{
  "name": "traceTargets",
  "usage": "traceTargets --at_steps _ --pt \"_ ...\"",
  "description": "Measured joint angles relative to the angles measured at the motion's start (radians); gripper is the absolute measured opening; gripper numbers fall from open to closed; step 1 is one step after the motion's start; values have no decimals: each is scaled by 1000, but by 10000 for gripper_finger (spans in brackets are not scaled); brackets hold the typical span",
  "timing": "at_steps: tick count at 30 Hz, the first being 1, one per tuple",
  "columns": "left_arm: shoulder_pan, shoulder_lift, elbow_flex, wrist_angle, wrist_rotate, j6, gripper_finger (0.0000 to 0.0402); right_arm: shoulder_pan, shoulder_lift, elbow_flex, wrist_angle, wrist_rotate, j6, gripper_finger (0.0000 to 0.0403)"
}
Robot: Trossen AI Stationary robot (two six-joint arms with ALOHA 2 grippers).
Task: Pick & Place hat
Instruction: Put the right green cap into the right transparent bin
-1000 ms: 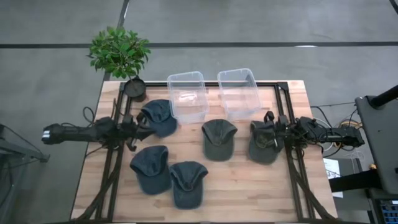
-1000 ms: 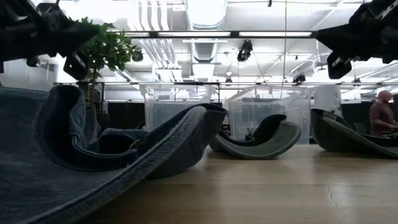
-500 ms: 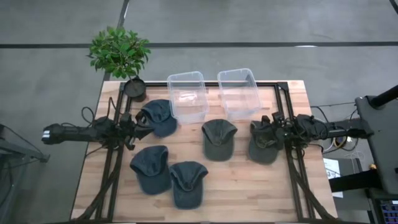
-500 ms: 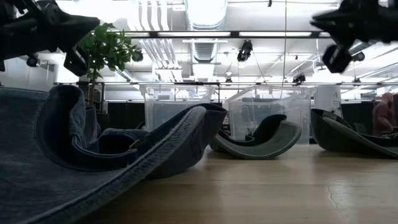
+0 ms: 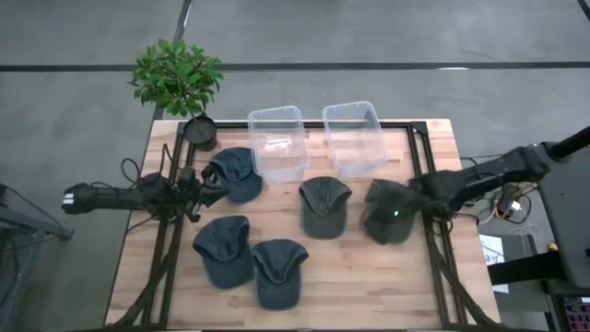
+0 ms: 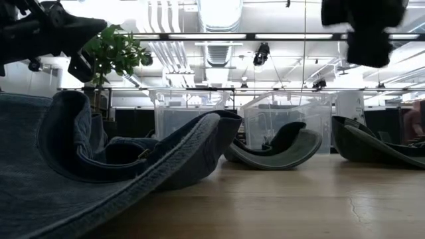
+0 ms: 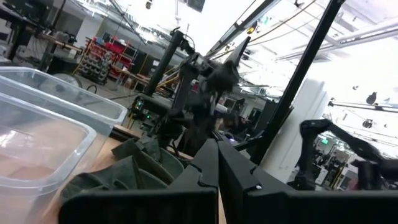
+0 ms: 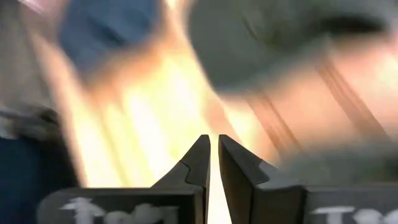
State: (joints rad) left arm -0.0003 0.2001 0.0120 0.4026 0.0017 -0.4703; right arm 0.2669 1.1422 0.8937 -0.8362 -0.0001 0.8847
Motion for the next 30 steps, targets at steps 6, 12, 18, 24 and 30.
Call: traceTargets --at_steps 6,12,18,24,30 --pt "0 0 0 0 -4 -1 0 62 339 233 -500 -57 84 29" --pt "0 0 0 1 -40 2 0 117 586 394 -724 -76 -19 41" --pt "0 0 0 0 -42 -1 0 153 684 386 -738 -165 -38 107" --pt "0 3 0 2 -49 1 0 180 664 332 -735 -198 41 193" --pt "0 4 0 5 -88 8 0 224 625 294 -731 -210 184 223"
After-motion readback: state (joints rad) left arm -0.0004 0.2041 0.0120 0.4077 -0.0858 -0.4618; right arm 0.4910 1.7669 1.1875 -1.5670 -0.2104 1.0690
